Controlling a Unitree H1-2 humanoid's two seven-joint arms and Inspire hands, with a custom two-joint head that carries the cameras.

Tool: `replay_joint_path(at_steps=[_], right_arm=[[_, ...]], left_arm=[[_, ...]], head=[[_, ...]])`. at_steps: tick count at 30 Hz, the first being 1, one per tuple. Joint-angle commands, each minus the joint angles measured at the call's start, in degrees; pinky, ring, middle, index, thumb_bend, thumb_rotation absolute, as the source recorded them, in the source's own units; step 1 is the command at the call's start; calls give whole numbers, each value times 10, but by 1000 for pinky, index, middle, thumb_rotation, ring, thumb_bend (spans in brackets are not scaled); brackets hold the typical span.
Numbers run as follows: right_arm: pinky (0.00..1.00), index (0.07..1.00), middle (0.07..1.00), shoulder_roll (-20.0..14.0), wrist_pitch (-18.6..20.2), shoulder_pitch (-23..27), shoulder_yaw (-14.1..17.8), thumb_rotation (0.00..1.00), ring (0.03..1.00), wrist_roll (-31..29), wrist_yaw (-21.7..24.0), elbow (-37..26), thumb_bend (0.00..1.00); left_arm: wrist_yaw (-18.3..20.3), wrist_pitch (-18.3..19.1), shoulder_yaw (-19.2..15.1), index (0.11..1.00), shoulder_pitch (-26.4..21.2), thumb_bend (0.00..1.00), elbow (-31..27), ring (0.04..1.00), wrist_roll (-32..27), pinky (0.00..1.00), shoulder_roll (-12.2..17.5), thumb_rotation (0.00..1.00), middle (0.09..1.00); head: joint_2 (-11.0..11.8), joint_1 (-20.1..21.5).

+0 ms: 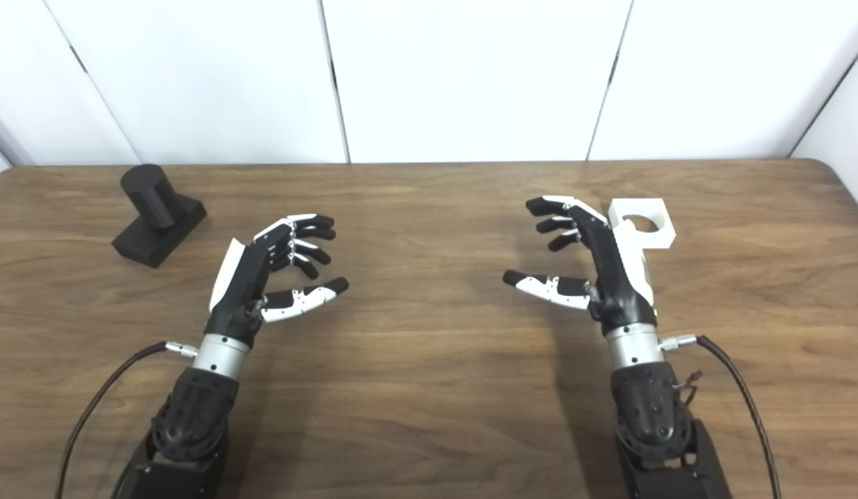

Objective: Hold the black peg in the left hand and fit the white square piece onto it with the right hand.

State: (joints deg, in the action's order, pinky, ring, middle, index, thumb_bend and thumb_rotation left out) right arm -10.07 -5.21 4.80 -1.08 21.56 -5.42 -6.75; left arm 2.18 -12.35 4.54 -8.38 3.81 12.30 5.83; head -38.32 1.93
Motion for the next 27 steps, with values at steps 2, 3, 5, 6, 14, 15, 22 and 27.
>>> replay_joint_path(at_steps=[2,3,5,6,14,15,22,27], right_arm=[[513,689,708,-4,-30,16,-1,0,641,1,-5,-10,634],[514,689,708,-4,-31,16,-1,0,642,1,-6,-9,633],[518,692,710,-5,-33,16,-1,0,644,2,-5,-8,632],[518,692,711,-5,-34,16,-1,0,645,2,-5,-8,631],[522,686,710,-6,-29,13,2,0,646,-4,-2,-10,634],[529,686,709,-7,-28,13,2,0,646,-3,-2,-11,637],[527,686,713,-16,-35,5,13,0,645,-36,8,-16,622],[519,681,716,-23,-21,1,26,0,646,-41,15,-26,618]], left_arm=[[-5,-29,0,703,-20,727,-6,567,-5,434,3,15,696],[-4,-29,0,703,-20,729,-6,567,-5,432,3,12,696],[-4,-27,0,703,-20,730,-7,571,-4,435,3,17,700],[-4,-27,0,704,-20,730,-7,572,-4,435,4,19,701],[-7,-20,4,703,-19,738,-9,570,8,438,1,40,703],[-8,-20,5,703,-19,738,-8,571,11,442,0,46,702],[-16,-20,15,689,-19,759,7,571,17,437,-19,67,691],[-22,-8,26,692,-18,758,9,587,31,451,-34,105,698]], head=[[0,0],[1,-1],[1,-1],[0,-1],[12,-41],[13,-45],[39,-138],[58,-190]])
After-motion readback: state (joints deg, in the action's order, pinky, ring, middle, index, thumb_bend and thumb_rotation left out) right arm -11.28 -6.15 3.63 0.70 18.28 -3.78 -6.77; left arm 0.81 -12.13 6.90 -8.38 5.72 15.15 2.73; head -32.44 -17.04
